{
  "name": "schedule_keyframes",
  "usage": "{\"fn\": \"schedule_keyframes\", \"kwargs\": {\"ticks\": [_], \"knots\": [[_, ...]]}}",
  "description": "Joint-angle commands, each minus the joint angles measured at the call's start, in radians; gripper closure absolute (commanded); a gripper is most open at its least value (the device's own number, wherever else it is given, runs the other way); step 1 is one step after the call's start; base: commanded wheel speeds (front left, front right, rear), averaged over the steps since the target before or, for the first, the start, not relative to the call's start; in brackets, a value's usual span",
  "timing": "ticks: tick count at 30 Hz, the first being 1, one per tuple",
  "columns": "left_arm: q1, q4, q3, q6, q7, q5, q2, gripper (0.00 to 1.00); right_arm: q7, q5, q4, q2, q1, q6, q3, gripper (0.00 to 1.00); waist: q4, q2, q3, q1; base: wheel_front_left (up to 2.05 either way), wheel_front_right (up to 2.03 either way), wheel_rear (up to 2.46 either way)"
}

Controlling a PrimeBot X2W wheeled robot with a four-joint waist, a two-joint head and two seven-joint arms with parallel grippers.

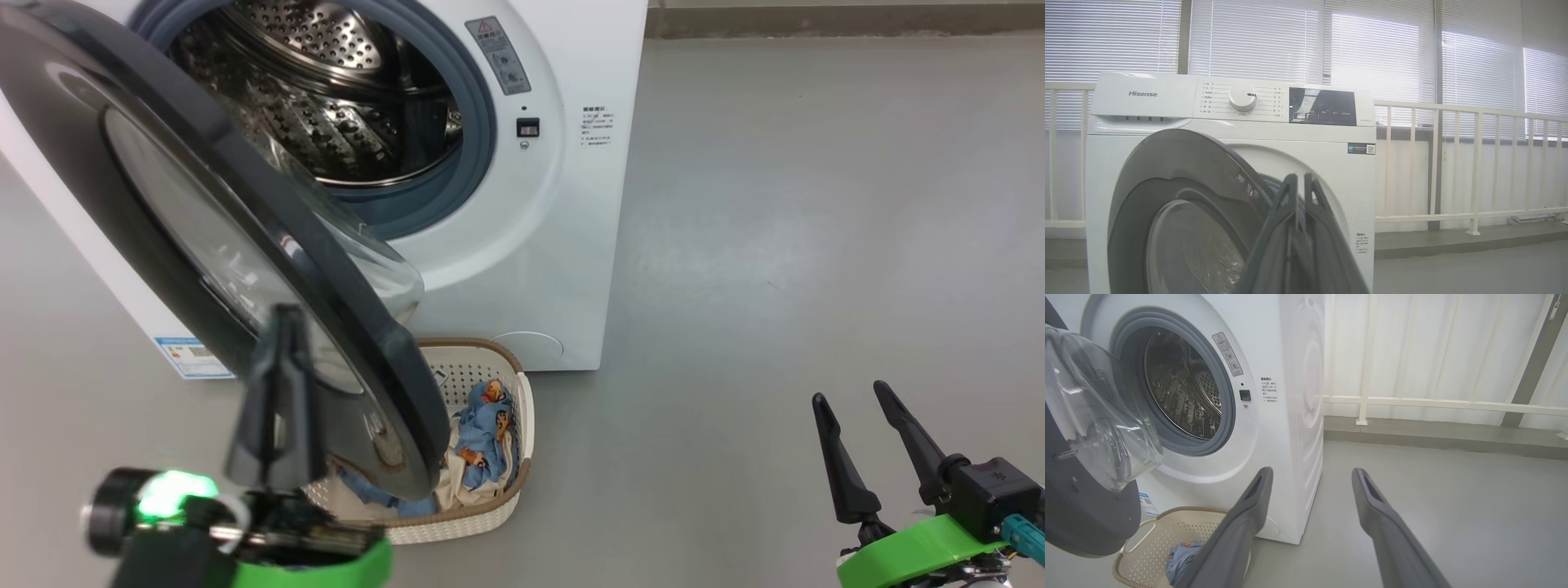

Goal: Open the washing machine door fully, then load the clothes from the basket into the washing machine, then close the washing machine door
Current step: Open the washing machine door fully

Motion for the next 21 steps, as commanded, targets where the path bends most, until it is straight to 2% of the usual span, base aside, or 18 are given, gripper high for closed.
{"fn": "schedule_keyframes", "kwargs": {"ticks": [1,6,13,21], "knots": [[-0.013,-0.045,-0.025,0.000,-0.005,0.000,0.008,1.00,-0.012,-0.008,-0.028,-0.017,-0.013,0.004,0.023,0.00,-0.005,0.0000,0.003,0.0001,0.00,0.00,0.00],[-0.032,-0.018,-0.142,0.002,-0.004,-0.032,0.008,1.00,-0.012,-0.007,-0.030,-0.016,-0.017,0.004,0.025,0.00,-0.010,0.0000,0.008,0.0001,0.00,0.00,0.00],[-0.104,0.160,-0.287,0.028,-0.004,-0.151,0.008,1.00,-0.012,-0.006,-0.029,-0.013,-0.025,0.004,0.032,0.00,-0.026,0.0000,0.014,0.0001,0.00,0.00,0.00],[-0.183,0.377,-0.314,0.052,-0.005,-0.257,0.008,1.00,-0.012,-0.006,-0.035,-0.011,-0.034,0.004,0.034,0.00,-0.041,0.0000,0.025,0.0001,0.00,0.00,0.00]]}}
